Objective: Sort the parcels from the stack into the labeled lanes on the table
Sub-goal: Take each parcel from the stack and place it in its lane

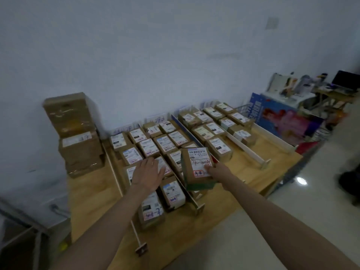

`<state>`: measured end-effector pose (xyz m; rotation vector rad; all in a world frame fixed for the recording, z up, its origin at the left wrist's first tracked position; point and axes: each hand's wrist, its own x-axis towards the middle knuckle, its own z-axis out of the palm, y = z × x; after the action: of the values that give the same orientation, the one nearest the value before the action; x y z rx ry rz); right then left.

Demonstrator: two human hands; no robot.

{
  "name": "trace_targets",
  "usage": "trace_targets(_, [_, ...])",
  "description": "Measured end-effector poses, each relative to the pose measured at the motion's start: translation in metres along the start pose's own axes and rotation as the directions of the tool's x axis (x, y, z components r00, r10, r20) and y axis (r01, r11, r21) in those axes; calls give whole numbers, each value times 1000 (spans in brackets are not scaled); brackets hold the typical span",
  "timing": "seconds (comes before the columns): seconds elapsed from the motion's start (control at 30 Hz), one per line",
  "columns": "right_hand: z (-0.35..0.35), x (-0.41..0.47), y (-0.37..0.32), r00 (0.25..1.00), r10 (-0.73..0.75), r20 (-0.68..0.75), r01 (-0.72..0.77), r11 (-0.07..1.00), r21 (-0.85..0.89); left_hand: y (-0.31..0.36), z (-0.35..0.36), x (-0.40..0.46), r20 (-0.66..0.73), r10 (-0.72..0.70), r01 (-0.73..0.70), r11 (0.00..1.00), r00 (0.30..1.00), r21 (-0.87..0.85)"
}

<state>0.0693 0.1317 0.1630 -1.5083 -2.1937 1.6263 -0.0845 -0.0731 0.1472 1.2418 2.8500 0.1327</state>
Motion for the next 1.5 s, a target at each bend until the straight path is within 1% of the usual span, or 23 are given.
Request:
trace_targets(0.13, [-71, 6, 43, 993, 33, -113, -36, 999, -22, 74, 5, 23, 3, 116, -116, 993, 993, 17])
trace_targets(0.23, [-121, 18, 77, 988, 57, -142, -61, 998, -25, 134, 17, 44, 24, 167, -168, 986, 986, 19])
trace_targets(0.37, [-190, 37, 118, 983, 83, -164, -83, 997, 5, 219, 36, 68, 16, 205, -205, 979, 979, -6])
trace_targets(0.47, [-241, 54, 142, 975, 88, -205, -82, 996, 33, 280, 45, 86, 16, 225, -225, 974, 974, 9])
trace_targets(0.6, [-292, 75, 165, 973, 91, -210, -78, 994, 72, 337, 56, 106, 44, 250, -252, 967, 967, 37])
trace_targets(0.73, [-334, 107, 176, 969, 111, -220, -100, 993, 63, 377, 64, 142, 48, 247, -250, 966, 968, 66])
trace_targets(0.83, [-359, 140, 182, 969, 101, -226, -87, 994, 69, 402, 72, 173, 18, 248, -248, 965, 969, 88])
trace_targets(0.9, [-374, 164, 182, 969, 99, -226, -87, 994, 64, 417, 78, 194, -13, 243, -241, 967, 970, 80])
trace_targets(1.03, [-401, 225, 180, 968, 73, -240, -67, 997, 32, 443, 96, 250, -69, 222, -222, 975, 973, 11])
trace_targets(1.13, [-417, 268, 177, 969, 64, -237, -67, 998, -3, 460, 108, 290, -47, 169, -172, 983, 984, -61])
trace_targets(1.27, [-438, 326, 167, 974, 28, -224, -58, 990, -128, 478, 125, 342, -16, 100, -102, 988, 995, -114])
trace_targets(1.4, [-448, 373, 161, 978, 28, -206, -72, 975, -210, 488, 142, 389, 17, 96, -95, 994, 995, -48])
trace_targets(1.5, [-450, 403, 161, 987, 32, -160, -66, 975, -211, 497, 153, 407, 65, 80, -79, 997, 995, -24])
